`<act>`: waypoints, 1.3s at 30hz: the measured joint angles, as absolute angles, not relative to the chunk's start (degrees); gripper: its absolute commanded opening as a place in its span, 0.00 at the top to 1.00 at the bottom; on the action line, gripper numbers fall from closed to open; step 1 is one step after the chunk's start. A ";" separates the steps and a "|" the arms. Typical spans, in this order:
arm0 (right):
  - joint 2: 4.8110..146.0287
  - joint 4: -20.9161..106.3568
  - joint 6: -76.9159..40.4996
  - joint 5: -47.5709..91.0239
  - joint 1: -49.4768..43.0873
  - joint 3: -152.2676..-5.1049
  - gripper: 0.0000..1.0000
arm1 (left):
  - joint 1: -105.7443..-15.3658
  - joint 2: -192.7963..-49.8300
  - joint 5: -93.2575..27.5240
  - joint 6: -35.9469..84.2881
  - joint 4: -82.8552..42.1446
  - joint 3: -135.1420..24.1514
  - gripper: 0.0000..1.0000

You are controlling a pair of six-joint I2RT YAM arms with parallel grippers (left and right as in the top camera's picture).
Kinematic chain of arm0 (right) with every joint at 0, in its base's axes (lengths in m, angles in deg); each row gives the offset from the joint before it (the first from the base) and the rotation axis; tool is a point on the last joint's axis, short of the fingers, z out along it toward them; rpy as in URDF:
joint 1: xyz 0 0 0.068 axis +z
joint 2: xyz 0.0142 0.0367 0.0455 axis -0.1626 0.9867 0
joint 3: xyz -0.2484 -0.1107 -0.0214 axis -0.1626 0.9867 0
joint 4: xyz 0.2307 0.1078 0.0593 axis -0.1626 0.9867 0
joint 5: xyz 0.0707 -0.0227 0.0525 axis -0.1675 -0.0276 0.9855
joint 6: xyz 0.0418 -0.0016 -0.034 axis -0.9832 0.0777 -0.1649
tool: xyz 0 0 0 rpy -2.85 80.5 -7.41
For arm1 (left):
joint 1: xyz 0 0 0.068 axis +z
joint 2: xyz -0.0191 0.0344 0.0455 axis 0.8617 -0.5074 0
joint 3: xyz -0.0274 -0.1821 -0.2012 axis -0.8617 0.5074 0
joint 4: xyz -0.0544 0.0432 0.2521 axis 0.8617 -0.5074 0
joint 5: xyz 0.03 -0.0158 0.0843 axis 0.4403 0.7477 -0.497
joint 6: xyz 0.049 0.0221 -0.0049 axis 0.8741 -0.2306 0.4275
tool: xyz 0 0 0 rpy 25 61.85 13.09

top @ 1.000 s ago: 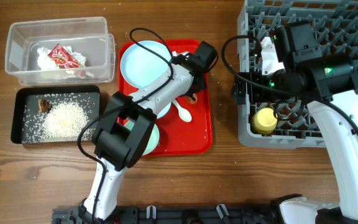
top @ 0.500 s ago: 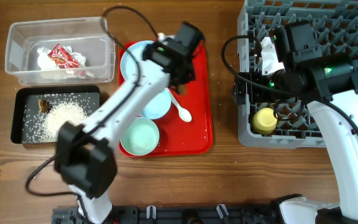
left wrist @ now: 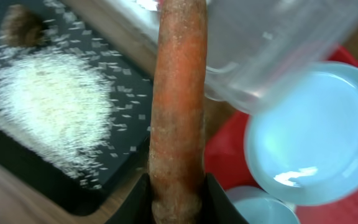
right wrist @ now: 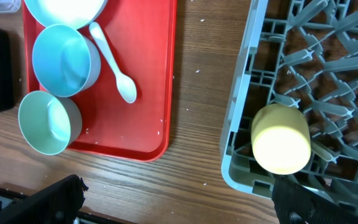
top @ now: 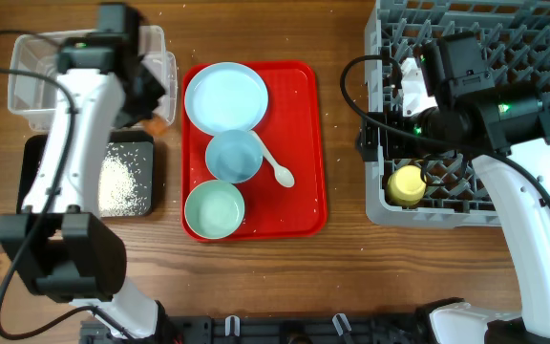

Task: Sort waste into correct bins and load items into the dishwasher rack
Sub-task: 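Place the carrot onto the black tray with the left gripper, then move the right gripper from the rack over the small blue bowl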

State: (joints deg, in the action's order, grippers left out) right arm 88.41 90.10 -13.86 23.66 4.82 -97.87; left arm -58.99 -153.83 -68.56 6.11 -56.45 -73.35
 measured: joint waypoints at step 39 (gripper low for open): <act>88.41 89.48 -13.86 23.66 4.82 -97.84 0.00 | -55.89 -137.54 -56.04 6.26 -55.03 -60.92 0.01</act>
